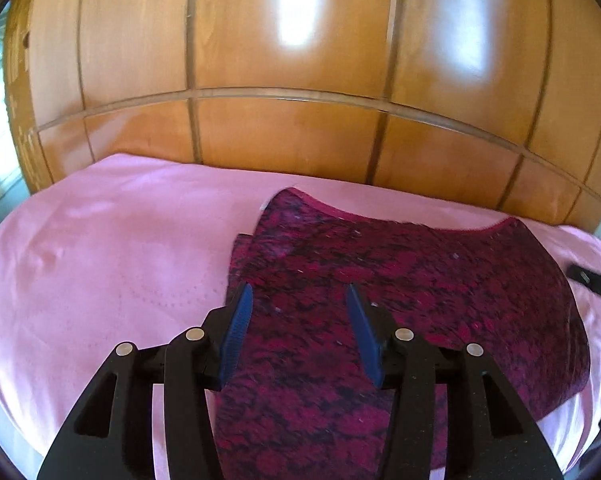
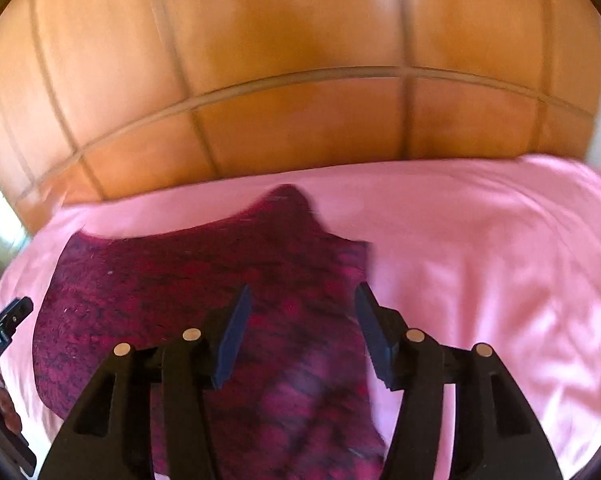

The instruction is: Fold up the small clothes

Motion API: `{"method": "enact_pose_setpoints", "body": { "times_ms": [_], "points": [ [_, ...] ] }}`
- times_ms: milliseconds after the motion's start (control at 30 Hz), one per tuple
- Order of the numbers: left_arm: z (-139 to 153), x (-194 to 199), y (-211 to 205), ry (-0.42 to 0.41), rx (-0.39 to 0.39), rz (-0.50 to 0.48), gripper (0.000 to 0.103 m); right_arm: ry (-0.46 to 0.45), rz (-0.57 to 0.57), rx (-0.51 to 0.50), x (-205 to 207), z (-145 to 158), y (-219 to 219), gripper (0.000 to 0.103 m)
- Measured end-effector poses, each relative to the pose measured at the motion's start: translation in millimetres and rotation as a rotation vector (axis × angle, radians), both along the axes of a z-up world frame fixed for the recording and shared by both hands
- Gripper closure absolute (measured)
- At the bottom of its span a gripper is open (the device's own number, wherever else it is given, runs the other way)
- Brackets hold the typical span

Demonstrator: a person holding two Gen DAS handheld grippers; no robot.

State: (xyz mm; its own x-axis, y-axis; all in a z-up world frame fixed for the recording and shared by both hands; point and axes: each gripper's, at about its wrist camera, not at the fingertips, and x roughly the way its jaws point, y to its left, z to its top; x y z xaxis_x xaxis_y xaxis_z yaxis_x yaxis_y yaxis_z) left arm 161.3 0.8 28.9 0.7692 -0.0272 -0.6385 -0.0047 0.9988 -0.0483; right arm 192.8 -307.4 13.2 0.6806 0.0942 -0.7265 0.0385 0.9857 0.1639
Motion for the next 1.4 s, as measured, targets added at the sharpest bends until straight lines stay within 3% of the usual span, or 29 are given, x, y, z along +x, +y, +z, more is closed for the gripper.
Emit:
{"method": "enact_pose_setpoints", "body": {
  "times_ms": [200, 400, 567, 833, 1000, 1067, 1133, 1233, 1400],
  "points": [
    [-10, 0, -15, 0.023, 0.013, -0.036, 0.055, 0.101, 0.107, -0.042, 51, -19, 30, 0.053],
    [-24, 5, -16, 0.058, 0.015, -0.046, 0.055, 0.183, 0.085, -0.07, 85, -43, 23, 0.067],
    [-33, 11, -14, 0.083, 0.004, -0.044, 0.055, 0.21, 0.065, -0.055, 105, -64, 12, 0.071],
    [-38, 12, -11, 0.095, -0.009, -0.044, 0.054, 0.206, 0.057, -0.038, 113, -64, 13, 0.071],
    [-38, 11, -4, 0.105, -0.05, -0.04, 0.046, 0.195, 0.069, -0.027, 105, -60, 6, 0.069],
    [-38, 10, -2, 0.106, -0.055, -0.039, 0.045, 0.181, 0.077, 0.01, 97, -51, 2, 0.059],
    [-37, 6, 0, 0.1, -0.073, -0.04, 0.045, 0.153, 0.092, 0.06, 86, -38, -5, 0.042],
    [-34, -3, 3, 0.082, -0.095, -0.049, 0.032, 0.114, 0.087, 0.08, 74, -22, -9, 0.039],
    [-32, -19, 1, 0.042, -0.075, -0.048, 0.019, 0.078, 0.005, 0.19, 45, -12, -53, 0.035]
  ]
}}
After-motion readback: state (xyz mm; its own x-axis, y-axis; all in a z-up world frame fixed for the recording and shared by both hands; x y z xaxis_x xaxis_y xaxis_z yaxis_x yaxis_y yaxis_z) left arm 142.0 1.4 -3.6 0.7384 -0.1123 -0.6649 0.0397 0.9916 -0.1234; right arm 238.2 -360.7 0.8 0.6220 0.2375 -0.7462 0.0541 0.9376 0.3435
